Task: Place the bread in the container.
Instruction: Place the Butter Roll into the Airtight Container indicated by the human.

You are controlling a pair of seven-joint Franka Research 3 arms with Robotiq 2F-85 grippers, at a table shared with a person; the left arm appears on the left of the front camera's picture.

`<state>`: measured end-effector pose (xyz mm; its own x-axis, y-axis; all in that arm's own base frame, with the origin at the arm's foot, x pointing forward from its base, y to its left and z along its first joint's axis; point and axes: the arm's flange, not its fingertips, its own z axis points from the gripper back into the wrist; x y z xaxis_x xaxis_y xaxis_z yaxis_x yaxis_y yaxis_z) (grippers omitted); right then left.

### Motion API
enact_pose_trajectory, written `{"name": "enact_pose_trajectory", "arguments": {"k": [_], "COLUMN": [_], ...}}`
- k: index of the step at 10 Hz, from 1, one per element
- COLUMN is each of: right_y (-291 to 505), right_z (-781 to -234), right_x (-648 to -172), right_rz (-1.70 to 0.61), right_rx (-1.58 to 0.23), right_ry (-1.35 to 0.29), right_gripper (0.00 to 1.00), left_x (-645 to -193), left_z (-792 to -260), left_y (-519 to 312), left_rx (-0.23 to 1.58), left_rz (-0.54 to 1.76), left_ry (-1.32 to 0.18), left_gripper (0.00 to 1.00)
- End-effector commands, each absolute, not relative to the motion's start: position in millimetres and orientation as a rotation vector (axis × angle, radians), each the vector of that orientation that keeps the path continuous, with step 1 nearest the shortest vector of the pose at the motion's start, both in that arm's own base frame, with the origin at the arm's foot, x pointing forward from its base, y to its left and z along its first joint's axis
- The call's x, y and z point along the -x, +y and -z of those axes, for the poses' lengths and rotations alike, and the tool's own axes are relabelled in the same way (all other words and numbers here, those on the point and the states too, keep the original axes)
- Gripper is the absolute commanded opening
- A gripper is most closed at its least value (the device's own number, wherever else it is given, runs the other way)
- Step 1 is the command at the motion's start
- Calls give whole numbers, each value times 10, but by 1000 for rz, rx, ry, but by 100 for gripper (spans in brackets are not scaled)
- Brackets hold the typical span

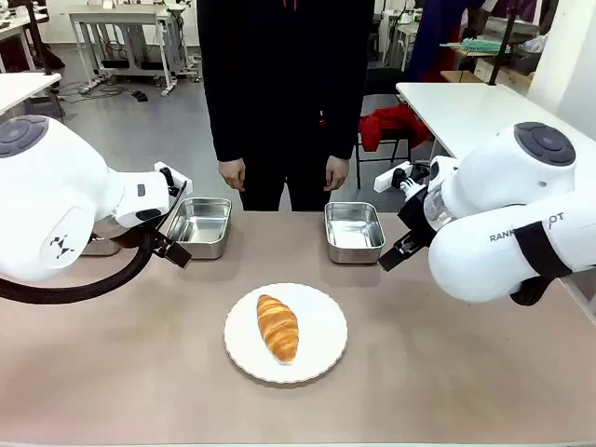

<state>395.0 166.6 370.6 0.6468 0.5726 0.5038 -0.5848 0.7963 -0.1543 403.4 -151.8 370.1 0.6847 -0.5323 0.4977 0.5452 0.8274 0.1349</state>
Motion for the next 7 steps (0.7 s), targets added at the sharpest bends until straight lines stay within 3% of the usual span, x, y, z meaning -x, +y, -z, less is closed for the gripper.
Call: {"name": "enact_pose_trajectory", "arguments": {"k": [1, 7], "right_y": [1667, 1667], "right_z": [-3707, -3707], "right_x": [-3950, -3950], "right_rz": [-658, -658], "right_rx": [-23, -23], "right_ry": [-565, -565], "right_gripper": [97, 97], "left_x": [-4034, -4034], "left_z": [-3701, -3701], "left_y": [-1518, -1518], "left_rx": [25, 25], "left_rz": [604, 604], "left_ry": [-550, -550], "left_gripper": [100, 100]}}
